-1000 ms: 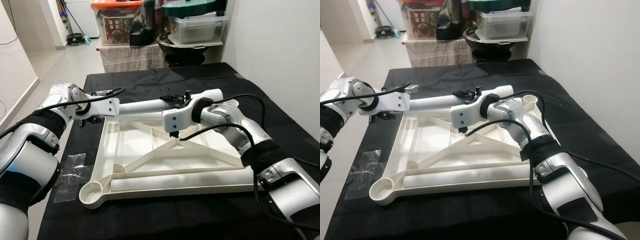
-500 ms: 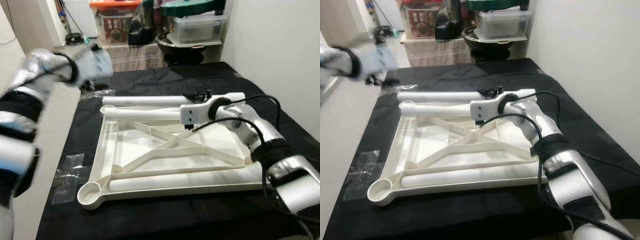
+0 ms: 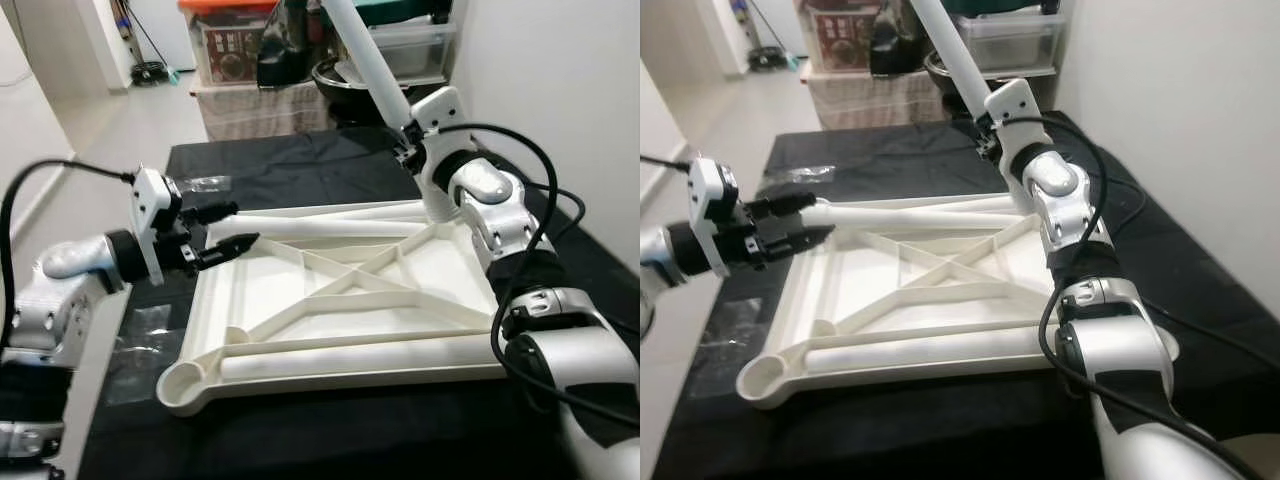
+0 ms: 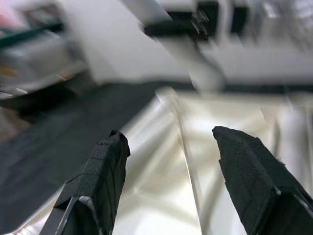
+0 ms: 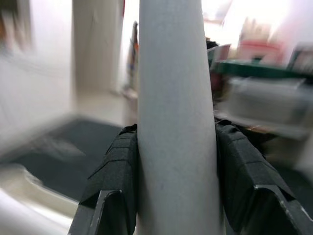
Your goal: Building children table
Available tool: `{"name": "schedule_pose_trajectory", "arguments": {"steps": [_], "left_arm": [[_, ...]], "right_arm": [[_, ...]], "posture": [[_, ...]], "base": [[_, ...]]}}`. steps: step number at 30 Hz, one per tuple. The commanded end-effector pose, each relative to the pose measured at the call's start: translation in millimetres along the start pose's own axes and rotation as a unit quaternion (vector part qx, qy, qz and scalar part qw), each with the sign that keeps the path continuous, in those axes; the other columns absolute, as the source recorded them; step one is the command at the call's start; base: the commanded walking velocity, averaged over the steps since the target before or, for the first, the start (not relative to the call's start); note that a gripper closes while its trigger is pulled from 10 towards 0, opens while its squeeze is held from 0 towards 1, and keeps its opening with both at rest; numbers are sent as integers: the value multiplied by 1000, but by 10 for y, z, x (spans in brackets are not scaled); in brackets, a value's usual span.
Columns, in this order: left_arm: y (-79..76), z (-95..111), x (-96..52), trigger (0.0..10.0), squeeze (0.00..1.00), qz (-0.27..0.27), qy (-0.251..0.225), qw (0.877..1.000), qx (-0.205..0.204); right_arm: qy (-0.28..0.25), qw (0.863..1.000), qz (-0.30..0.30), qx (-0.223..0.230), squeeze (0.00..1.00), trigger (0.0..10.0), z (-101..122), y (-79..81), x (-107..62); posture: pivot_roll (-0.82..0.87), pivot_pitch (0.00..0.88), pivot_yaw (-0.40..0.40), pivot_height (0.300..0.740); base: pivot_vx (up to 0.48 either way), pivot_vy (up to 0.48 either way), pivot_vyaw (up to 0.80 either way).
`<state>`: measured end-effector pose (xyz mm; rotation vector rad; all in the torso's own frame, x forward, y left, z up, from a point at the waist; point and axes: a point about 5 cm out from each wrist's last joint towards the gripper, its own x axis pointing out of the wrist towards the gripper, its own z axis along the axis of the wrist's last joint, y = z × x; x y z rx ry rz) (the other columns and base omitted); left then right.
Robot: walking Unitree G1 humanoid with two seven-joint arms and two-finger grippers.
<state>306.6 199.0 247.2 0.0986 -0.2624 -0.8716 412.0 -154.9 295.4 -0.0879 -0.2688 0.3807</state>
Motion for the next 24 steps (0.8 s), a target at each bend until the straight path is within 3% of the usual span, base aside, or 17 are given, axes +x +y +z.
{"name": "schedule_pose_trajectory", "arguments": {"steps": [1,3,6,9,12,16,19,20,24], "left_arm": [[-30,-90,-10,10000,0,6,5,1000,-29],[-88,-135,10,10000,0,-5,-21,996,-87],[-102,-131,14,10000,0,-17,-31,993,-112],[-144,-61,-107,10000,0,-50,-51,976,-206],[-129,-72,-151,10000,0,-41,-50,970,-234],[-126,-66,-146,10000,0,-44,-55,967,-246],[-145,-57,-113,10000,0,-46,-60,964,-255],[-150,-118,-73,10000,0,-39,-47,964,-258],[-183,-156,-50,10000,0,-45,-39,961,-271]], "right_arm": [[-37,998,9,44,0,0,192,5,38],[-65,989,57,123,0,0,266,184,86],[-76,983,80,146,0,0,290,282,95],[-110,960,153,207,0,0,377,608,76],[-126,949,182,225,0,0,439,742,40],[-132,944,201,226,0,0,456,828,11],[-135,933,234,237,0,0,461,967,-55],[-141,922,262,248,0,0,473,1106,-128],[-145,912,286,255,0,0,494,1216,-189]], "posture": [[-11,0,-1,740],[-21,0,1,740],[-23,0,2,740],[-26,0,14,740],[-27,0,16,740],[-29,0,18,740],[-30,0,20,740],[-35,0,23,740],[-38,0,25,740]], "base": [[0,0,0],[0,0,0],[0,0,0],[0,0,0],[0,0,0],[0,0,0],[0,0,0],[0,0,0],[0,0,0]]}}
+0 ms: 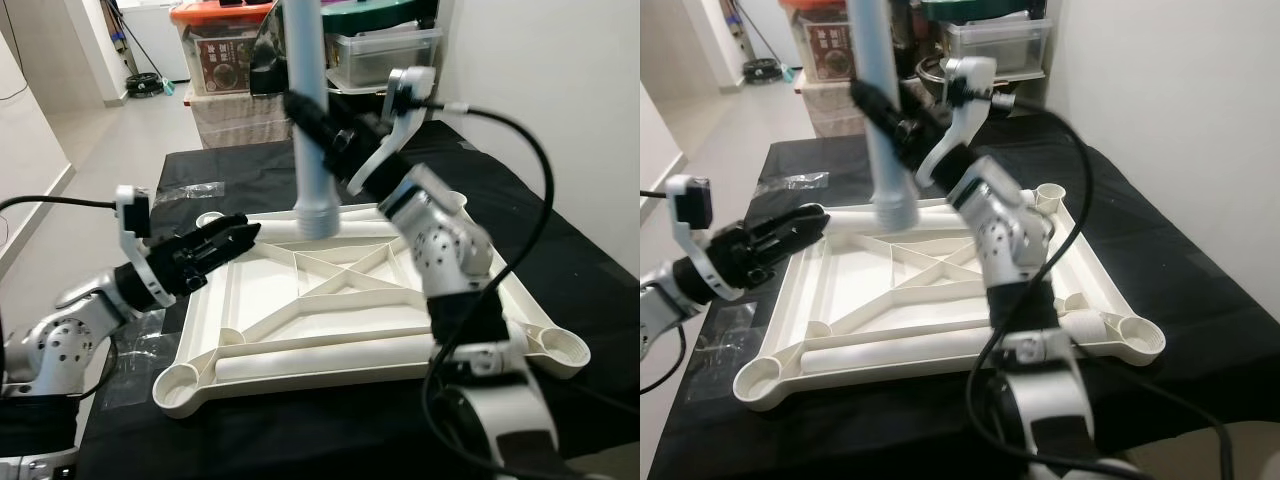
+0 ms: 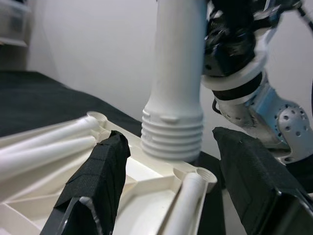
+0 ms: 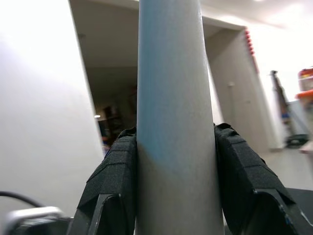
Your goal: Building children table
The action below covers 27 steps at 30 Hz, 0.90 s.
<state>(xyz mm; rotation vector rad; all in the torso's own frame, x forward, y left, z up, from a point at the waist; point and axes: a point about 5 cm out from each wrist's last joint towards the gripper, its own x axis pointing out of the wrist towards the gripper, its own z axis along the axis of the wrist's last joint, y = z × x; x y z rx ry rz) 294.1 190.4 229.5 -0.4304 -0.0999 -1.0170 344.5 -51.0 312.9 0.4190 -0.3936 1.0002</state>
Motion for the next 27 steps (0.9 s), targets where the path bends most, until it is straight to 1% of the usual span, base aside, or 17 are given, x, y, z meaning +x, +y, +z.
{"name": "schedule_pose_trajectory", "arguments": {"steps": [1,4,5,7,9,14,19,25,27], "left_arm": [[-8,-31,-2,10000,0,-3,9,1000,-11],[-41,-90,18,10000,0,-19,32,999,-30],[-41,-90,18,10000,0,-19,32,999,-30],[-44,-162,34,10000,0,-28,52,997,-41],[-48,-201,57,10000,0,-34,62,996,-45],[-57,-199,87,10000,0,-40,62,996,-45],[-97,-161,165,10000,0,-63,70,995,-37],[-62,-142,197,10000,0,-64,70,995,-35],[-76,-150,227,10000,0,-75,72,994,-38]], "right_arm": [[-8,1000,28,2,0,0,50,108,38],[-2,999,38,20,0,0,14,186,39],[-2,999,38,20,0,0,14,186,39],[-5,998,51,32,0,0,0,266,78],[-5,997,61,39,0,0,-12,339,108],[-3,996,71,48,0,0,-27,401,118],[11,994,81,75,0,0,-133,492,85],[15,991,91,95,0,0,-161,549,68],[15,990,91,105,0,0,-184,570,61]], "posture": [[-38,0,25,740],[-36,0,24,740],[-36,0,24,740],[-40,0,26,740],[-43,0,25,740],[-41,0,22,740],[-37,0,17,740],[-43,0,20,740],[-45,0,21,740]], "base": [[0,0,0],[0,0,0],[0,0,0],[0,0,0],[0,0,0],[0,0,0],[0,0,0],[0,0,0],[0,0,0]]}}
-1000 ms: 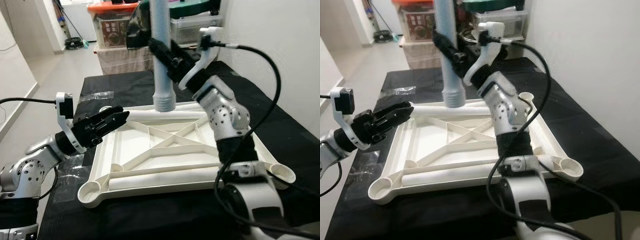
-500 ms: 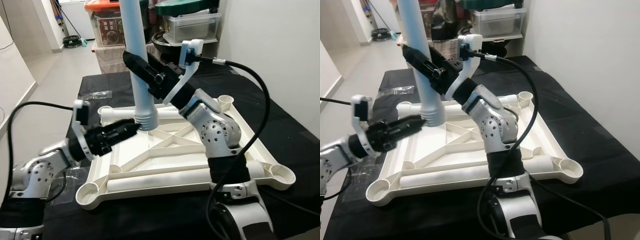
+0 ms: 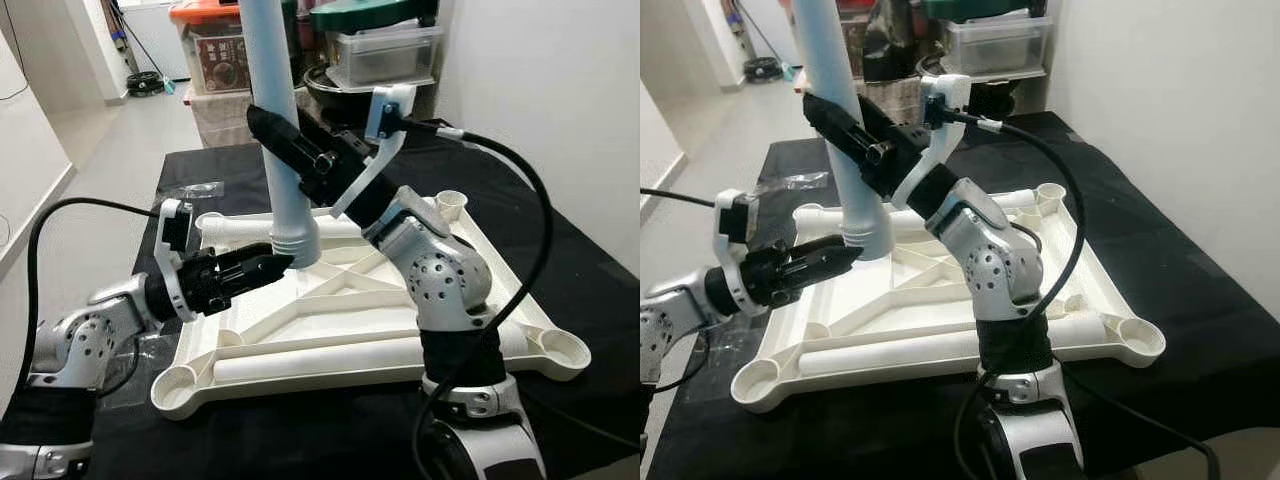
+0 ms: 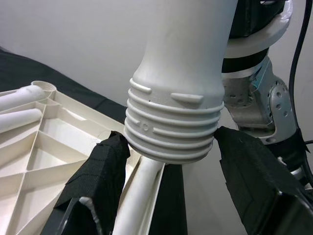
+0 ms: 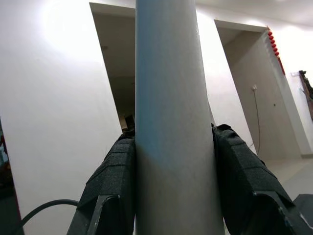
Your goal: Building children table
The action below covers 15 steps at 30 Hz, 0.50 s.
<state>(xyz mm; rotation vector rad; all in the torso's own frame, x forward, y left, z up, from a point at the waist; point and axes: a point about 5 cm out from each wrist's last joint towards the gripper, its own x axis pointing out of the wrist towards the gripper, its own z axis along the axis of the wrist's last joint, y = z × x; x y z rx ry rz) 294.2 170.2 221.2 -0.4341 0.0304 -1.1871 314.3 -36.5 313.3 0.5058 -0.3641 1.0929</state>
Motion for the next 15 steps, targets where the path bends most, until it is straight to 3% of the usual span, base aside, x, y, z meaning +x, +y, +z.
{"name": "schedule_pose_trajectory", "arguments": {"steps": [1,6,15], "left_arm": [[0,16,86,10000,0,-5,7,1000,2],[-140,4,183,10000,0,-64,20,998,-5],[-230,17,175,10000,0,-89,23,996,2]], "right_arm": [[19,997,54,53,0,0,-175,213,116],[23,996,53,62,0,0,-242,248,113],[24,997,39,59,0,0,-239,188,109]], "posture": [[-45,0,21,740],[-46,0,25,740],[-38,0,19,740]], "base": [[0,0,0],[0,0,0],[0,0,0]]}}
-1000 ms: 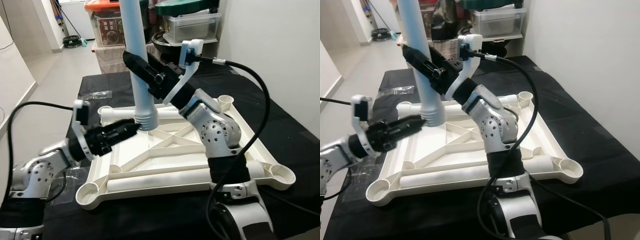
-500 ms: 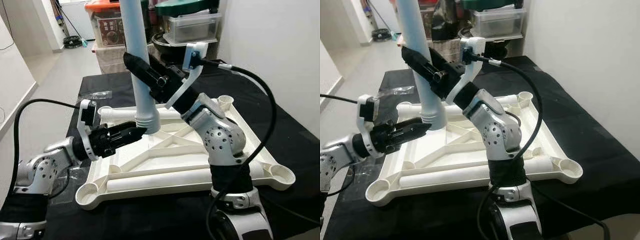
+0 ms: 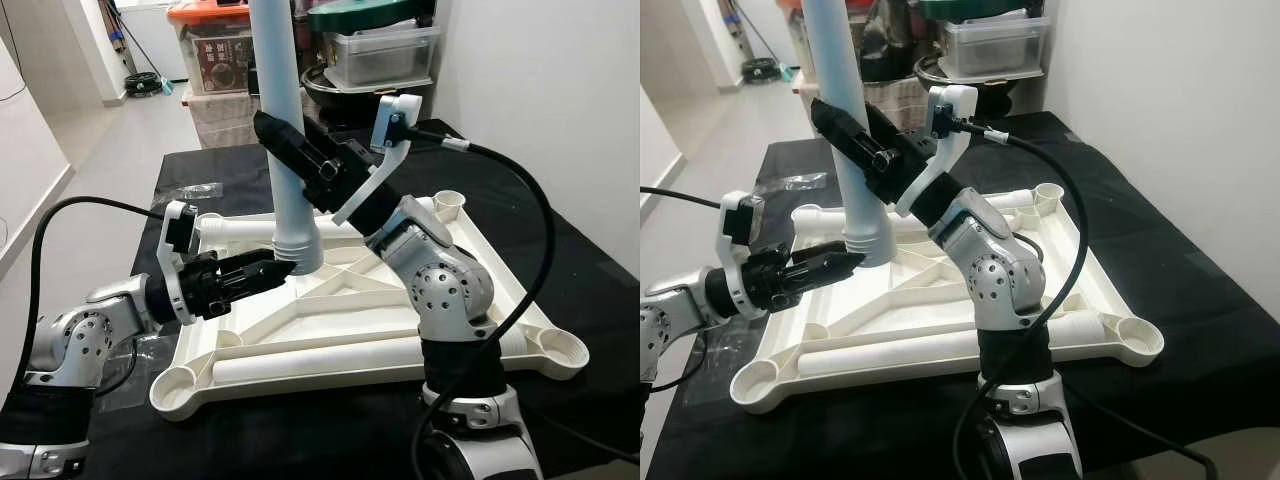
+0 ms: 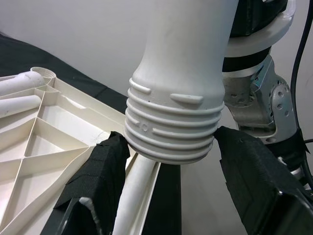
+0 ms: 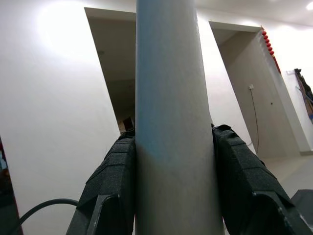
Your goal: Building children table
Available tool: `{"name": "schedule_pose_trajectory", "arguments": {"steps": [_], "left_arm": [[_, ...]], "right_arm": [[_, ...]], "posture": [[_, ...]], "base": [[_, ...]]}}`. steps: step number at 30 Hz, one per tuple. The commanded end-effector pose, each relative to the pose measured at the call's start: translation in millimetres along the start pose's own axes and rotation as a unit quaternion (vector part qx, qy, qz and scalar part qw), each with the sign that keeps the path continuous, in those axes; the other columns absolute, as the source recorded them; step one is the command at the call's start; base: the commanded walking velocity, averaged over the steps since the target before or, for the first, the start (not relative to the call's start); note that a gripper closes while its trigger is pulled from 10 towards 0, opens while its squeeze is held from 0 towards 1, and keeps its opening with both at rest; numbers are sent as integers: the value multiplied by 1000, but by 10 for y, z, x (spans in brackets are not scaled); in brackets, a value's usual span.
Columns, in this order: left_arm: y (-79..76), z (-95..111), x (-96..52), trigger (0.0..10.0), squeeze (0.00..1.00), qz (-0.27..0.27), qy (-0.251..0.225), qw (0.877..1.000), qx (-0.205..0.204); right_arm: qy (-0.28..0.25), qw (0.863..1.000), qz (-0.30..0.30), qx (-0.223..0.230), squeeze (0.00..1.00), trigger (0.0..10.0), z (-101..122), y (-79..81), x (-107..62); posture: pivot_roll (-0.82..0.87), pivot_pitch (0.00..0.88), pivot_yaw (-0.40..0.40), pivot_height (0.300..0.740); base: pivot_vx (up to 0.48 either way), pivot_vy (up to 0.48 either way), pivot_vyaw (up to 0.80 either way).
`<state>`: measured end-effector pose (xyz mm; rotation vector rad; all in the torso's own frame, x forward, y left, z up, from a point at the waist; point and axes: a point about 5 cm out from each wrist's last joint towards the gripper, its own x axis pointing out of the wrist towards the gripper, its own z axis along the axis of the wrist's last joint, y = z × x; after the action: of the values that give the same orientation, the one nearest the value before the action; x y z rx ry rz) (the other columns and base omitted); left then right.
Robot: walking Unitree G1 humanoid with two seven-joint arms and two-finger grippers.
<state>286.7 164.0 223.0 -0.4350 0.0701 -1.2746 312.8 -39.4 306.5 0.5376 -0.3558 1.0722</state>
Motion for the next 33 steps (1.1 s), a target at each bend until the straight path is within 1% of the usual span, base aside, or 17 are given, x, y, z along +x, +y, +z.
{"name": "schedule_pose_trajectory", "arguments": {"steps": [1,10,15,18,21,22,26,30,33], "left_arm": [[-128,42,153,10000,0,-50,2,999,16],[-128,-11,159,10000,0,-50,9,999,12],[-163,2,195,10000,0,-68,8,998,5],[-202,-46,230,10000,0,-77,28,997,13],[-196,-81,222,10000,0,-69,36,997,22],[-185,-75,212,10000,0,-61,34,997,25],[-185,-64,204,10000,0,-57,33,997,30],[-225,-46,174,10000,0,-61,35,997,37],[-271,-40,156,10000,0,-71,30,997,26]], "right_arm": [[32,997,50,47,0,0,-206,198,165],[33,997,48,50,0,0,-232,205,167],[35,997,51,54,0,0,-253,223,166],[37,997,47,53,0,0,-274,213,165],[37,997,43,52,0,0,-279,196,164],[37,997,42,51,0,0,-278,191,164],[37,997,41,50,0,0,-276,187,163],[35,998,36,47,0,0,-269,159,163],[31,998,32,42,0,0,-266,136,169]], "posture": [[-38,0,19,740],[-35,0,18,740],[-36,0,23,740],[-36,0,27,740],[-36,0,26,740],[-35,0,26,740],[-35,0,26,740],[-25,0,23,740],[-23,0,22,740]], "base": [[0,0,0],[0,0,0],[0,0,0],[0,0,0],[0,0,0],[0,0,0],[0,0,0],[0,0,0],[0,0,0]]}}
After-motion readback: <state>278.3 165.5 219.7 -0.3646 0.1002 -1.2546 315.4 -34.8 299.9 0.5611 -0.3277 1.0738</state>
